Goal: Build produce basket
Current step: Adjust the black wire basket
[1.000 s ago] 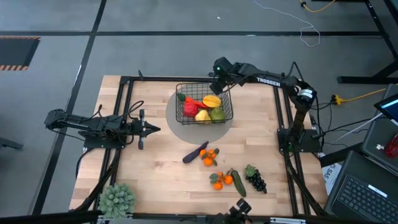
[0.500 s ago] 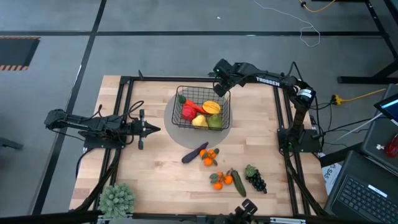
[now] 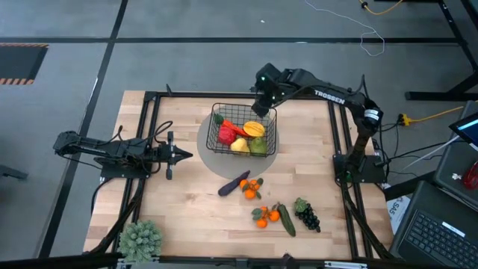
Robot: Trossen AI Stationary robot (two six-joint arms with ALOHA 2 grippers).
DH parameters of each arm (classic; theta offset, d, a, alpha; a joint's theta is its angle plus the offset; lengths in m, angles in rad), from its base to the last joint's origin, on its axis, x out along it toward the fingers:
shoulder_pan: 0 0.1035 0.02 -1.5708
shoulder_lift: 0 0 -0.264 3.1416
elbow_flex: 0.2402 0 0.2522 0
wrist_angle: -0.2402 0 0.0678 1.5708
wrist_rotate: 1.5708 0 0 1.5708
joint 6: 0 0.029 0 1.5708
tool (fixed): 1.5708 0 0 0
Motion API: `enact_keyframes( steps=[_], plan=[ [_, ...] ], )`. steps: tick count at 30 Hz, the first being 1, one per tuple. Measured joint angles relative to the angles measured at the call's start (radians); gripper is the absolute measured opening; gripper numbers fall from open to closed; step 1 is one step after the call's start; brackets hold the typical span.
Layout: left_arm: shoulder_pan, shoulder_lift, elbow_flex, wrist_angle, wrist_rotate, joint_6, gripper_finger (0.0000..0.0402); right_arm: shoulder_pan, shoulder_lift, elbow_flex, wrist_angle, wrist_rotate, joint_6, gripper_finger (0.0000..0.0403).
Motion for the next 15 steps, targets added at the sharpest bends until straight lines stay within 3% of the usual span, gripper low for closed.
enact_keyframes(
  steps=[3, 6, 15],
  plan=[
    [0.0, 0.0, 0.0, 0.0, -0.003, 0.0, 0.0004, 0.026, 0.0, -0.009, -0.053, -0.097, 0.036, 0.0126],
    [0.0, 0.0, 0.0, 0.0, -0.004, 0.0, 0.0004, 0.047, 0.003, -0.051, -0.08, -0.103, 0.04, 0.0126],
    [0.0, 0.0, 0.0, 0.0, -0.004, -0.001, 0.0004, 0.06, 0.006, -0.132, -0.059, 0.095, 0.034, 0.0126]
  ],
)
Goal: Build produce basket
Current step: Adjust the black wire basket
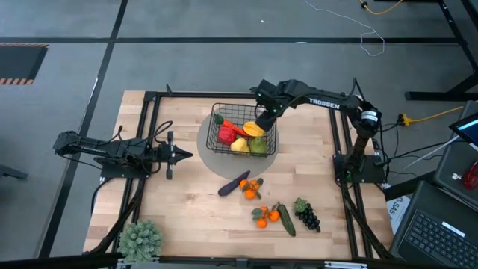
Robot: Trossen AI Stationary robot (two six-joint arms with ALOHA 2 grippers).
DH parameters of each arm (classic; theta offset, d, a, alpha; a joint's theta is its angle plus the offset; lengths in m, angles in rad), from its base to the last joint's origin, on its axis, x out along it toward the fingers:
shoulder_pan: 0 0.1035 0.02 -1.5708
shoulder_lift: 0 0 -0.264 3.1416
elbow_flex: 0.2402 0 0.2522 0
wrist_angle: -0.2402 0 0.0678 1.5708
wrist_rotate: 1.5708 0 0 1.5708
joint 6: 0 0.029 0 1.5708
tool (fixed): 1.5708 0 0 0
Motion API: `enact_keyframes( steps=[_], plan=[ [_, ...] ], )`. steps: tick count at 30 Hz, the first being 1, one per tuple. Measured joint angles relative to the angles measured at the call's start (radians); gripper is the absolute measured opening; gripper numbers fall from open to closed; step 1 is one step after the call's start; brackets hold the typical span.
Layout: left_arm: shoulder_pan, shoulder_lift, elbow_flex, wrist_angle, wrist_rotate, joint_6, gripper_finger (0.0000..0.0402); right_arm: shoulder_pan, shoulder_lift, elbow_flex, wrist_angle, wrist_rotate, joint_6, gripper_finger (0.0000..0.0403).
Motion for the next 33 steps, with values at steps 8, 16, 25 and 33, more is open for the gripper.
enact_keyframes(
  steps=[8, 16, 25, 33],
  plan=[
    [0.0, 0.0, 0.0, 0.0, 0.0, 0.0, 0.0004, -0.026, 0.0, -0.002, 0.035, 0.086, -0.024, 0.0126],
    [0.0, 0.0, 0.0, 0.0, 0.0, 0.0, 0.0004, -0.045, 0.0, -0.002, 0.048, 0.082, -0.047, 0.0126],
    [0.0, 0.0, 0.0, 0.0, 0.0, 0.0, 0.0004, -0.043, 0.0, -0.002, 0.064, -0.114, -0.049, 0.0126],
    [0.0, 0.0, 0.0, 0.0, 0.0, 0.0, 0.0004, -0.045, 0.0, -0.085, 0.08, 0.0, -0.048, 0.0126]
  ],
)
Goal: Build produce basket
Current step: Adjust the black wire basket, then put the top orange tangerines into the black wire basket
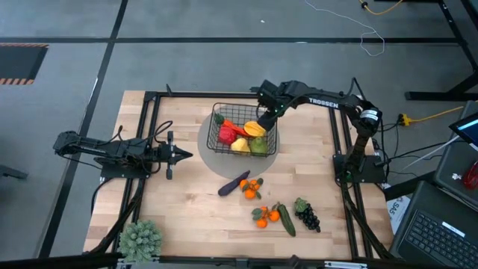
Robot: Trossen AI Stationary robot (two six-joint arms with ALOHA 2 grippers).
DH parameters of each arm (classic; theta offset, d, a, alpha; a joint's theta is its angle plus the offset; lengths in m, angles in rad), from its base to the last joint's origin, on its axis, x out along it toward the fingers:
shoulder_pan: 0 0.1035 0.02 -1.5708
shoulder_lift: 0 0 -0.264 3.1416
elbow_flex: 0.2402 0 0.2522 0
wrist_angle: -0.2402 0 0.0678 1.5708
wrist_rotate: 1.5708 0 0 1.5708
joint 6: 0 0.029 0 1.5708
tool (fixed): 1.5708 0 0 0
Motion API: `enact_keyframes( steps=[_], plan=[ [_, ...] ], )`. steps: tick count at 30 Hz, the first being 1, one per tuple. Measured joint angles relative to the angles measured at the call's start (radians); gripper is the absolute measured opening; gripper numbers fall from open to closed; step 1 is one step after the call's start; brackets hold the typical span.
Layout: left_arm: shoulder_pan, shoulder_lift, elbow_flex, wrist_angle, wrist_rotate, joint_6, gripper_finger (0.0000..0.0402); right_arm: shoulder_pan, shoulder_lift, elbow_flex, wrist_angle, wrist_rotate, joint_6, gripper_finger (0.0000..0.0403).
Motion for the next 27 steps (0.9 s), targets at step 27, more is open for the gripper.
enact_keyframes(
  steps=[27],
  plan=[
    [0.0, 0.0, 0.0, 0.0, 0.0, 0.0, 0.0004, 0.002, -0.003, 0.031, 0.091, 0.129, -0.115, 0.0126]
  ],
)
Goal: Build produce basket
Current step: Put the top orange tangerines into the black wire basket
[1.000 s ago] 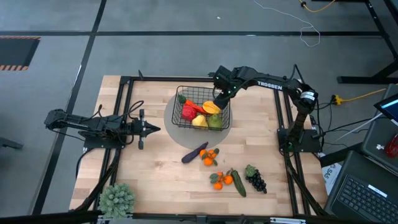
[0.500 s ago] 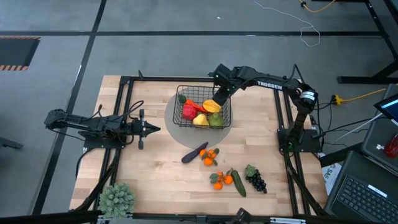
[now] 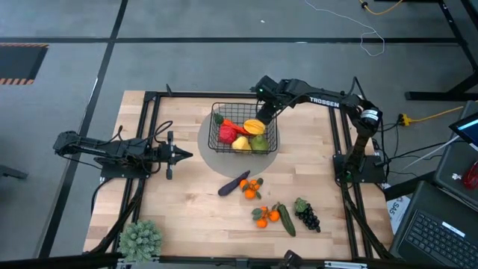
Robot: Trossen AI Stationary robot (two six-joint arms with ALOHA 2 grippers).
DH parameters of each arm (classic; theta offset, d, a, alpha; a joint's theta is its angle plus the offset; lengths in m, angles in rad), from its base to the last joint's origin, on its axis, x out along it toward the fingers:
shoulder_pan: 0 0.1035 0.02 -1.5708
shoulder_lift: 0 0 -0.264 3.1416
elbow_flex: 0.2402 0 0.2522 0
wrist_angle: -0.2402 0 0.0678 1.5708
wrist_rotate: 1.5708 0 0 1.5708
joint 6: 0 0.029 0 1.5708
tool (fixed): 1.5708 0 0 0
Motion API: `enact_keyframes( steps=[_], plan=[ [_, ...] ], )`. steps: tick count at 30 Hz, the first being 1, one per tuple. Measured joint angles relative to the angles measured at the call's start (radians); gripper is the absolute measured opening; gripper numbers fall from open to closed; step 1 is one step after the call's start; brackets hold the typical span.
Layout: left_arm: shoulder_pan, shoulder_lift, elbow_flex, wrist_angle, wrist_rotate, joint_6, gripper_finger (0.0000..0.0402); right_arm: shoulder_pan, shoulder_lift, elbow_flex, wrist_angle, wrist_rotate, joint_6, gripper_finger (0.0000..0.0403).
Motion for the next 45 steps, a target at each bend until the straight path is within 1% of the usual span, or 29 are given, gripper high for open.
enact_keyframes(
  steps=[4, 7, 8, 10, 13, 16, 18, 19, 21, 24, 28, 32, 35, 39, 43, 45],
  plan=[
    [0.0, 0.0, 0.0, 0.0, 0.0, 0.0, 0.0004, 0.02, -0.001, 0.076, -0.085, -0.003, 0.042, 0.0126],
    [0.0, 0.0, 0.0, 0.0, 0.0, 0.0, 0.0004, 0.043, -0.002, 0.164, -0.172, -0.008, 0.103, 0.0126],
    [0.0, 0.0, 0.0, 0.0, 0.0, 0.0, 0.0004, 0.053, -0.003, 0.196, -0.2, -0.026, 0.133, 0.0126],
    [0.0, 0.0, 0.0, 0.0, 0.0, 0.0, 0.0004, 0.076, -0.005, 0.251, -0.255, -0.114, 0.19, 0.0126],
    [0.0, 0.0, 0.0, 0.0, 0.0, 0.0, 0.0004, 0.125, -0.005, 0.307, -0.313, -0.325, 0.221, 0.0126],
    [0.0, 0.0, 0.0, 0.0, 0.0, 0.0, 0.0004, 0.2, -0.005, 0.314, -0.325, -0.54, 0.187, 0.0126],
    [0.0, 0.0, 0.0, 0.0, 0.0, 0.0, 0.0004, 0.265, -0.005, 0.303, -0.323, -0.626, 0.153, 0.0126],
    [0.0, 0.0, 0.0, 0.0, 0.0, 0.0, 0.0004, 0.3, -0.005, 0.294, -0.32, -0.64, 0.144, 0.0126],
    [0.0, 0.0, 0.0, 0.0, 0.0, 0.0, 0.0004, 0.371, -0.005, 0.266, -0.309, -0.622, 0.144, 0.0126],
    [0.0, 0.0, 0.0, 0.0, 0.0, 0.0, 0.0004, 0.475, -0.005, 0.212, -0.258, -0.516, 0.173, 0.0126],
    [0.0, 0.0, 0.0, 0.0, 0.0, 0.0, 0.0004, 0.593, -0.005, 0.112, -0.123, -0.378, 0.263, 0.0126],
    [0.0, 0.0, 0.0, 0.0, 0.0, 0.0, 0.0004, 0.677, -0.005, 0.021, 0.001, -0.291, 0.336, 0.0126],
    [0.0, 0.0, 0.0, 0.0, 0.0, 0.0, 0.0004, 0.715, -0.004, -0.047, 0.085, -0.232, 0.355, 0.0126],
    [0.0, 0.0, 0.0, 0.0, 0.0, 0.0, 0.0004, 0.74, -0.004, -0.138, 0.204, -0.121, 0.357, 0.0126],
    [0.0, 0.0, 0.0, 0.0, 0.0, 0.0, 0.0004, 0.741, -0.003, -0.228, 0.323, -0.103, 0.377, 0.0126],
    [0.0, 0.0, 0.0, 0.0, 0.0, 0.0, 0.0004, 0.741, -0.003, -0.254, 0.354, -0.101, 0.38, 0.0126]
  ],
)
